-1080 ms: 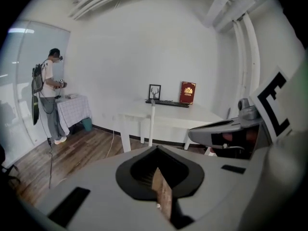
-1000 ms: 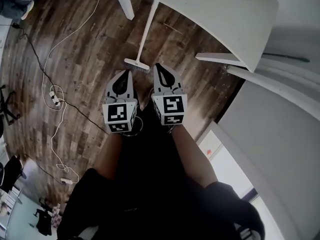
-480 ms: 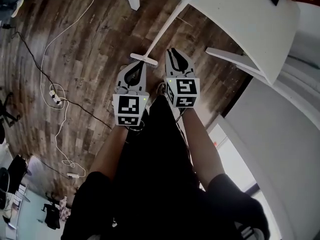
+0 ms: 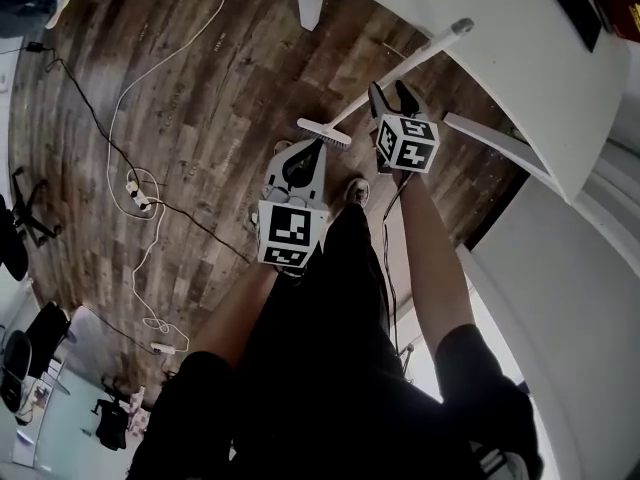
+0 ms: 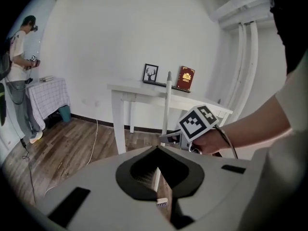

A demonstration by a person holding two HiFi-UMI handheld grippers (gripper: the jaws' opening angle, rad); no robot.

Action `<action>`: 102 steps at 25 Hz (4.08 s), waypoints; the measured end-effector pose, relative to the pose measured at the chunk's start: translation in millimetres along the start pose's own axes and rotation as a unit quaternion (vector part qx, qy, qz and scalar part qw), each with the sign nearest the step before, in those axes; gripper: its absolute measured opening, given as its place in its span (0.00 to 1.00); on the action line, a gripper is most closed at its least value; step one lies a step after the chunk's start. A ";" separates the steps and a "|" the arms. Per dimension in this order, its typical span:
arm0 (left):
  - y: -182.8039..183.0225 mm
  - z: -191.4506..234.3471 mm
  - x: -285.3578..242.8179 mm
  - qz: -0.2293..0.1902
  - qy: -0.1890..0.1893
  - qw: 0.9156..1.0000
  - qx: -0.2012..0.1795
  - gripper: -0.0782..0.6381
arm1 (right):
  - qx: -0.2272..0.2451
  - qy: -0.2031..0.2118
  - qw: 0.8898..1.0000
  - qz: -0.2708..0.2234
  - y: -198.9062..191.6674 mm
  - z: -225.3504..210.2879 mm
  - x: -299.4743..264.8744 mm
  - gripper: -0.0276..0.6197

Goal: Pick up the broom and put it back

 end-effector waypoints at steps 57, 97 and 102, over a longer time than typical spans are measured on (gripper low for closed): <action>155.8 -170.9 181.3 -0.254 0.104 0.962 0.006 0.11 | 0.233 0.056 0.938 -0.249 95.1 93.3 402.6 0.17; 118.0 -242.0 200.4 -0.199 -0.038 0.973 -0.110 0.11 | 0.102 -0.062 0.951 -0.286 15.7 75.1 449.3 0.17; 79.8 -242.1 207.5 -0.181 -0.088 0.973 -0.117 0.11 | 0.059 -0.127 0.951 -0.276 -42.5 67.8 451.5 0.17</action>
Point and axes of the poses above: the fingertips, and each gripper's own axes: x backward along the fingers, z to its left, y out of its top, the point moved 8 cm from there along x, backward along the fingers, and after that the axes turned 8 degrees about y, right-handed, at the moved point
